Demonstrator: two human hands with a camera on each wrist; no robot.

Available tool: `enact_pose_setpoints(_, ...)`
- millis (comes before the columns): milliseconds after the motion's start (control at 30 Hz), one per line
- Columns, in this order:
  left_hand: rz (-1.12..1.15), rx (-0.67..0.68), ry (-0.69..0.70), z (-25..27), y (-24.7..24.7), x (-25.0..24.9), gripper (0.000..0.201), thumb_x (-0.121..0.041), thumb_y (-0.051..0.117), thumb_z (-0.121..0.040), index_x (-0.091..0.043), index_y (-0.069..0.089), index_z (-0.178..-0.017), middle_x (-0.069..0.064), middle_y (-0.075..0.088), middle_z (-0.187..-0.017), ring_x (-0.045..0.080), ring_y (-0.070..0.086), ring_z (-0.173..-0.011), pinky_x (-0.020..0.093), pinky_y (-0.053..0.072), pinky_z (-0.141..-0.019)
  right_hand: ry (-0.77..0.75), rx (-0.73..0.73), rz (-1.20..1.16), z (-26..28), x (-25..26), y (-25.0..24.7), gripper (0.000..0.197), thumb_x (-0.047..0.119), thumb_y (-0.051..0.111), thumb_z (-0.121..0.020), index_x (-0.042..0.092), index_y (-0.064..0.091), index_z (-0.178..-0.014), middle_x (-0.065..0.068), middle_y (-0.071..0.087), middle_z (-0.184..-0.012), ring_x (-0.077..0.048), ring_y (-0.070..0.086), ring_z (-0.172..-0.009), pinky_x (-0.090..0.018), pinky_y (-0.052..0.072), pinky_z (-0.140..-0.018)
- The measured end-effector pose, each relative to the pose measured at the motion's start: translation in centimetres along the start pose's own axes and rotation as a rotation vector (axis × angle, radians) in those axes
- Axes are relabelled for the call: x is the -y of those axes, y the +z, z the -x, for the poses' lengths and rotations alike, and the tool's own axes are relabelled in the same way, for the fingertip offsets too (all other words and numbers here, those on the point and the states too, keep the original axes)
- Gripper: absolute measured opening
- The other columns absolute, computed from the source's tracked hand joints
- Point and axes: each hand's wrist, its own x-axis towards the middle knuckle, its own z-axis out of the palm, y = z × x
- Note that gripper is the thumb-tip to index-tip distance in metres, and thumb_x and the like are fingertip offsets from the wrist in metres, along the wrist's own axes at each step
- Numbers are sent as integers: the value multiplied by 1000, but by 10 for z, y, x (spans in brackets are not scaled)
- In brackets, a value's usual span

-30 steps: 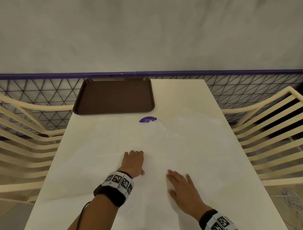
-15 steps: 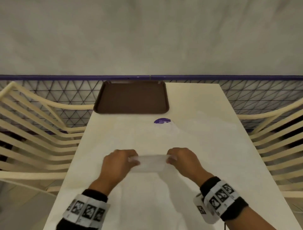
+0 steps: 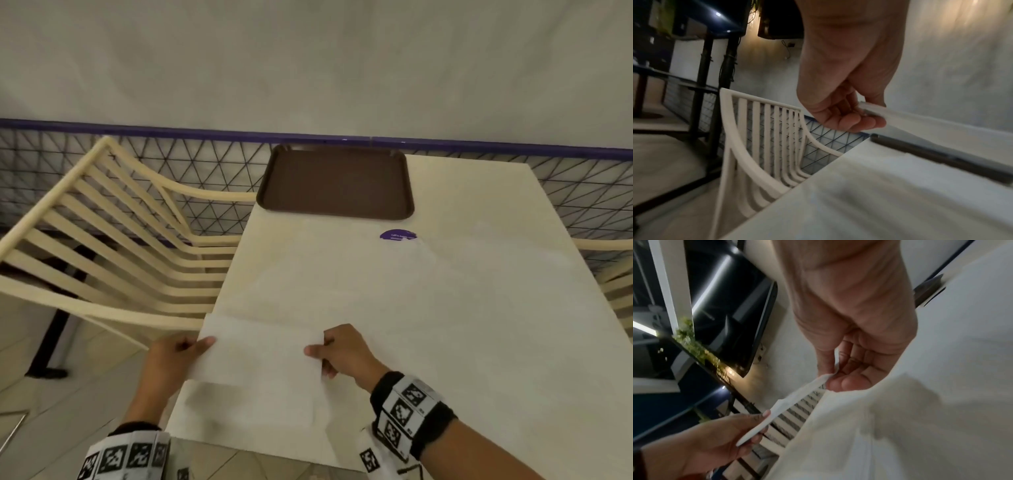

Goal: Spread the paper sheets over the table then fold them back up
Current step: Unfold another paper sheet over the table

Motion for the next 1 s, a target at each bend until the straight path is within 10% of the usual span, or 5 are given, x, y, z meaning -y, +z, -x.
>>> enact_pose_setpoints(233,-206,63,-86,-5,4,39,42,-34,74,-76,-17,49,-48,0,52,-53,17,47,-55,26,32,-53,68,-9,247,-7,-25,33,38,23,71,-80,15,47,-51,-1,55,-49,-8,49,-39,-19,41,-43)
enact_pose_setpoints(433,-427,91,-131,-1,11,47,23,-47,69,-76,-27,57,-74,-2,62,-81,20,59,-77,31,47,-73,-19,-30,672,-1,-29,45,35,41,59,-86,19,41,-65,8,40,-64,-14,47,-65,-26,37,-59)
enact_pose_setpoints(600,-537,27,-82,2,18,34,37,-34,74,-74,-22,50,-100,3,57,-102,26,55,-96,41,50,-80,-123,-83,726,10,-28,26,21,36,51,-91,16,50,-96,-3,58,-87,-21,51,-78,-29,39,-67)
enact_pose_setpoints(700,-659,-41,64,2,33,18,50,-19,74,-73,-15,50,-118,13,55,-116,34,50,-107,46,46,-86,-154,-145,550,21,-35,-12,17,28,54,-90,18,54,-104,3,56,-82,-15,52,-74,-27,43,-65)
enact_pose_setpoints(1000,-585,230,664,15,160,-76,25,-10,81,-65,-14,68,-86,5,66,-79,30,62,-71,36,48,-64,23,-473,348,58,-109,-144,20,8,56,-85,22,56,-71,1,61,-67,-11,49,-55,-16,37,-52)
